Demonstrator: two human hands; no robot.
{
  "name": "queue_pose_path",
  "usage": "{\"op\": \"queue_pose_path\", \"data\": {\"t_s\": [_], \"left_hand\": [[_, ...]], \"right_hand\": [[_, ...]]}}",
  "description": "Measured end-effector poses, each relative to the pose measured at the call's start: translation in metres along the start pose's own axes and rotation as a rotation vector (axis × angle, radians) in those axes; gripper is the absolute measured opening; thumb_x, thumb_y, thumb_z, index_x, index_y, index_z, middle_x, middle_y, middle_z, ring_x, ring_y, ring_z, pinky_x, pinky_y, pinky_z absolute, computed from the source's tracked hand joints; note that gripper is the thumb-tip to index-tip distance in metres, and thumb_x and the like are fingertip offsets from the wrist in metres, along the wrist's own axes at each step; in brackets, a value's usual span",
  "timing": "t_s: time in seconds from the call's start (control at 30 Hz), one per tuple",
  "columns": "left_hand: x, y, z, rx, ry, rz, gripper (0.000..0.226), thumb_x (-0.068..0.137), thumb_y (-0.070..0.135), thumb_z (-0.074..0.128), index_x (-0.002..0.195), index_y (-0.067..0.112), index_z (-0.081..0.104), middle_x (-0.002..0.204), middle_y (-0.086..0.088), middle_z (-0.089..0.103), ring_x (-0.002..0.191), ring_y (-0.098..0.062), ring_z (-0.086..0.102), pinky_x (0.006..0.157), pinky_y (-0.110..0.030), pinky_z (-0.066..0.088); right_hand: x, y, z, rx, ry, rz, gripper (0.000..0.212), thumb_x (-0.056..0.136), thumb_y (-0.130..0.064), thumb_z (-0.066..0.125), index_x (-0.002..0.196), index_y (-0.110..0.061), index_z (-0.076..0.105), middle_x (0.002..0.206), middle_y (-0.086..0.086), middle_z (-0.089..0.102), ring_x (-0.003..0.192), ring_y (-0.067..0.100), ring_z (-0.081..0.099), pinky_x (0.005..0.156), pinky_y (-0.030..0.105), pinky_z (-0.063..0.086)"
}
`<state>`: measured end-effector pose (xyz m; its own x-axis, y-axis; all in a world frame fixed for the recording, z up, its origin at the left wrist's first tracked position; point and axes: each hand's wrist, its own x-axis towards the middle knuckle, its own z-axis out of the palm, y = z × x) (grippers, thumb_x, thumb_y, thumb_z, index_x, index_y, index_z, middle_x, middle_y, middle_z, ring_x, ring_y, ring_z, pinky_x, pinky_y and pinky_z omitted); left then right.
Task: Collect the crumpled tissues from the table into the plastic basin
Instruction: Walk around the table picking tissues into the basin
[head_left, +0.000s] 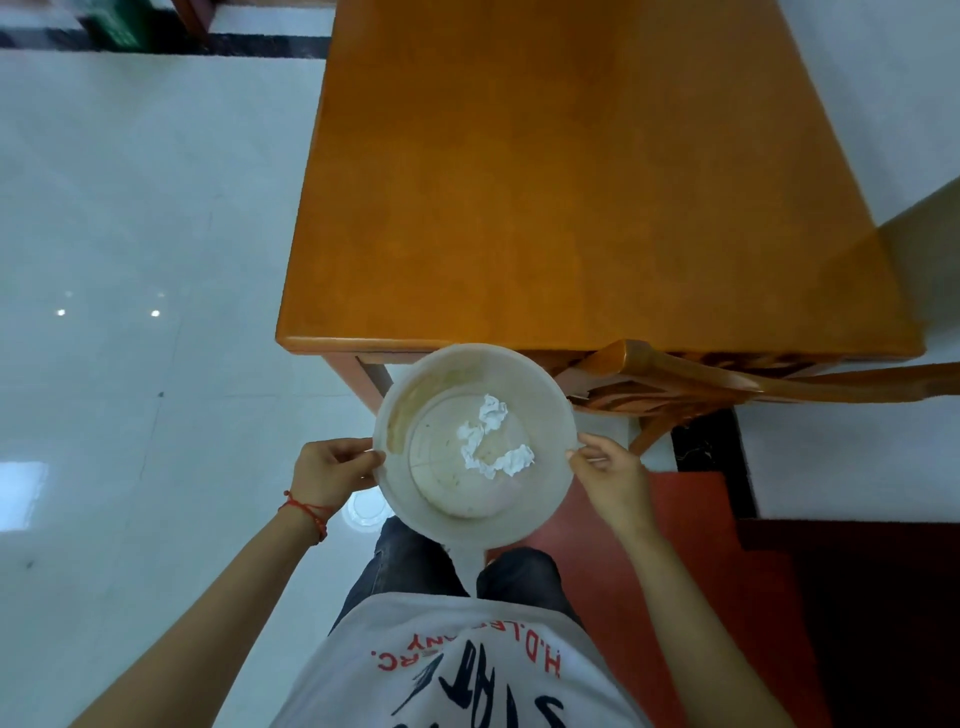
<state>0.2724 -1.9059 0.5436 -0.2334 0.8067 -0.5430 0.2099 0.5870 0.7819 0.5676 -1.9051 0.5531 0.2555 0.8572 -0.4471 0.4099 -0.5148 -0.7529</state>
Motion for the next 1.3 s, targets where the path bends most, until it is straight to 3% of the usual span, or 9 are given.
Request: {"op": "queue_pose_path", "data": {"t_s": [0.13, 0.3, 0.37, 0.47, 0.6, 0.73, 0.93, 1.17, 1.3], "left_hand": [[-0.038, -0.013, 0.016, -0.094, 0.101, -0.037, 0.023, 0.078, 0.001, 0.065, 0.099, -0.005, 0.067, 0.076, 0.000, 0.069, 0.056, -0.005, 0.068, 0.054, -0.014, 0.055], [-0.083, -0.037, 0.032, -0.194, 0.230, -0.102, 0.021, 0.078, 0.002, 0.065, 0.097, -0.004, 0.068, 0.067, 0.006, 0.071, 0.054, -0.003, 0.067, 0.052, -0.011, 0.053], [-0.100, -0.047, 0.034, -0.235, 0.280, -0.130, 0.021, 0.078, 0.002, 0.065, 0.098, -0.003, 0.068, 0.061, 0.011, 0.071, 0.054, -0.002, 0.067, 0.052, -0.011, 0.053], [-0.125, -0.061, 0.031, -0.289, 0.368, -0.164, 0.024, 0.078, 0.003, 0.065, 0.100, -0.004, 0.067, 0.069, 0.004, 0.070, 0.054, 0.000, 0.066, 0.053, -0.009, 0.052], [-0.151, -0.081, 0.018, -0.385, 0.488, -0.215, 0.024, 0.076, 0.001, 0.066, 0.101, -0.003, 0.067, 0.052, 0.016, 0.069, 0.053, -0.002, 0.066, 0.055, -0.013, 0.055], [-0.177, -0.103, 0.006, -0.469, 0.604, -0.257, 0.025, 0.076, 0.001, 0.066, 0.101, -0.003, 0.066, 0.051, 0.018, 0.068, 0.052, -0.002, 0.066, 0.055, -0.013, 0.055], [-0.210, -0.140, -0.013, -0.598, 0.772, -0.323, 0.024, 0.076, -0.001, 0.066, 0.099, -0.004, 0.066, 0.050, 0.012, 0.068, 0.052, -0.005, 0.066, 0.051, -0.012, 0.053], [-0.257, -0.188, -0.040, -0.727, 0.944, -0.374, 0.024, 0.076, -0.001, 0.066, 0.099, -0.007, 0.065, 0.074, -0.007, 0.067, 0.068, -0.018, 0.064, 0.053, -0.015, 0.055], [-0.281, -0.213, -0.062, -0.778, 1.000, -0.396, 0.024, 0.075, -0.001, 0.066, 0.099, -0.007, 0.065, 0.076, -0.007, 0.066, 0.070, -0.021, 0.063, 0.055, -0.017, 0.057]], "right_hand": [[0.008, 0.006, -0.015, -0.031, -0.089, -0.023, 0.035, 0.080, -0.015, 0.065, 0.115, -0.010, 0.061, 0.089, 0.002, 0.062, 0.087, 0.018, 0.060, 0.081, 0.028, 0.046], [0.014, 0.007, -0.020, -0.081, -0.211, -0.091, 0.032, 0.079, -0.012, 0.065, 0.111, -0.011, 0.064, 0.076, -0.011, 0.060, 0.081, 0.016, 0.061, 0.077, 0.029, 0.047], [0.014, 0.004, -0.017, -0.105, -0.262, -0.117, 0.032, 0.079, -0.011, 0.064, 0.111, -0.011, 0.064, 0.077, -0.009, 0.061, 0.082, 0.017, 0.061, 0.079, 0.031, 0.049], [0.011, -0.006, -0.003, -0.138, -0.363, -0.156, 0.031, 0.079, -0.010, 0.064, 0.110, -0.010, 0.064, 0.079, -0.005, 0.063, 0.083, 0.019, 0.062, 0.082, 0.036, 0.052], [0.001, -0.021, 0.023, -0.181, -0.494, -0.220, 0.028, 0.080, -0.011, 0.063, 0.107, -0.012, 0.063, 0.083, -0.001, 0.063, 0.086, 0.024, 0.063, 0.080, 0.041, 0.055], [-0.013, -0.037, 0.055, -0.249, -0.605, -0.296, 0.029, 0.081, -0.010, 0.061, 0.110, -0.012, 0.062, 0.084, 0.000, 0.061, 0.081, 0.022, 0.060, 0.069, 0.036, 0.051], [-0.046, -0.053, 0.114, -0.329, -0.708, -0.402, 0.029, 0.081, -0.009, 0.061, 0.111, -0.010, 0.062, 0.081, -0.004, 0.059, 0.078, 0.014, 0.057, 0.074, 0.029, 0.045], [-0.102, -0.059, 0.180, -0.403, -0.850, -0.519, 0.030, 0.081, -0.006, 0.061, 0.111, -0.011, 0.063, 0.090, 0.003, 0.062, 0.082, 0.014, 0.058, 0.078, 0.026, 0.044], [-0.134, -0.059, 0.217, -0.452, -0.906, -0.585, 0.029, 0.080, -0.005, 0.061, 0.109, -0.010, 0.064, 0.094, 0.008, 0.064, 0.081, 0.014, 0.058, 0.075, 0.022, 0.042]]}}
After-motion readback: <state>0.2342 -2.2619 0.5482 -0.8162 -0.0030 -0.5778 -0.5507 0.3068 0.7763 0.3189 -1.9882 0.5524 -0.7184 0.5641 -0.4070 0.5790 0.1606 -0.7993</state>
